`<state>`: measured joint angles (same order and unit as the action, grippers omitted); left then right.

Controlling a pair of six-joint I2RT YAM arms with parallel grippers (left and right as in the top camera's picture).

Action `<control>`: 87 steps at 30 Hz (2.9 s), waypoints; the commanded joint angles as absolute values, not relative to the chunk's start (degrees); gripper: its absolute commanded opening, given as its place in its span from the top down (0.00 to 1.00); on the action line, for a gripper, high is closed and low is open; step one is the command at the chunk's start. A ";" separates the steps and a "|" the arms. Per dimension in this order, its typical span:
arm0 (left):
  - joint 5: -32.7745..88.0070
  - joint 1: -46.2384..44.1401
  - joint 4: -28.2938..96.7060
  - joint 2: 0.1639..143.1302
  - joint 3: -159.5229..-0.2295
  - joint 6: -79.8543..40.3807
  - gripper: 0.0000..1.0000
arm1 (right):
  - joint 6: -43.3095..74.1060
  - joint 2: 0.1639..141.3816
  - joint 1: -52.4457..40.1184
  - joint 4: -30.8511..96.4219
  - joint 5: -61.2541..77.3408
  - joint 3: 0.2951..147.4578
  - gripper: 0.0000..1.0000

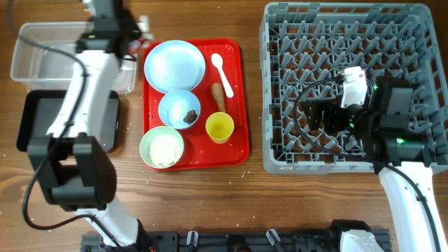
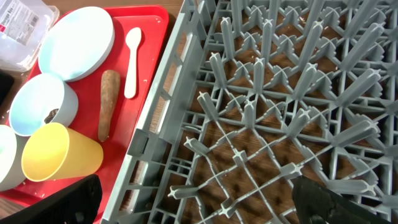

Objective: Sort waste into correct bins and load items into the dishwasher rack
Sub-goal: 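Carry the wrapper and tissue left and drop into the clear bin, then reach the left gripper to the light-blue bowl and grasp its rim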

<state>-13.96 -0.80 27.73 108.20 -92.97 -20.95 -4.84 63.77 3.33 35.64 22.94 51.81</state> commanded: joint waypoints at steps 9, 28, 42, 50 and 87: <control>-15.49 12.38 20.60 114.15 -93.80 -18.87 0.11 | -5.82 64.20 3.40 35.18 23.90 52.64 0.00; -5.32 0.89 36.73 102.83 -93.82 -16.45 0.00 | 3.16 64.20 3.40 34.61 23.88 52.64 0.00; -5.32 -19.40 43.51 110.72 -93.76 -13.54 0.00 | 3.16 64.20 3.40 34.59 23.88 52.64 0.00; -4.03 -21.52 43.27 113.97 -93.78 -12.36 0.00 | 3.25 64.18 3.40 33.63 24.71 52.64 0.00; 12.80 -4.93 57.45 100.25 -96.71 -4.78 0.04 | 30.04 82.21 -29.47 -1.54 11.92 58.50 0.14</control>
<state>13.13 -2.15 57.67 102.52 -95.74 -10.44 29.39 84.44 -30.61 -2.85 12.99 57.58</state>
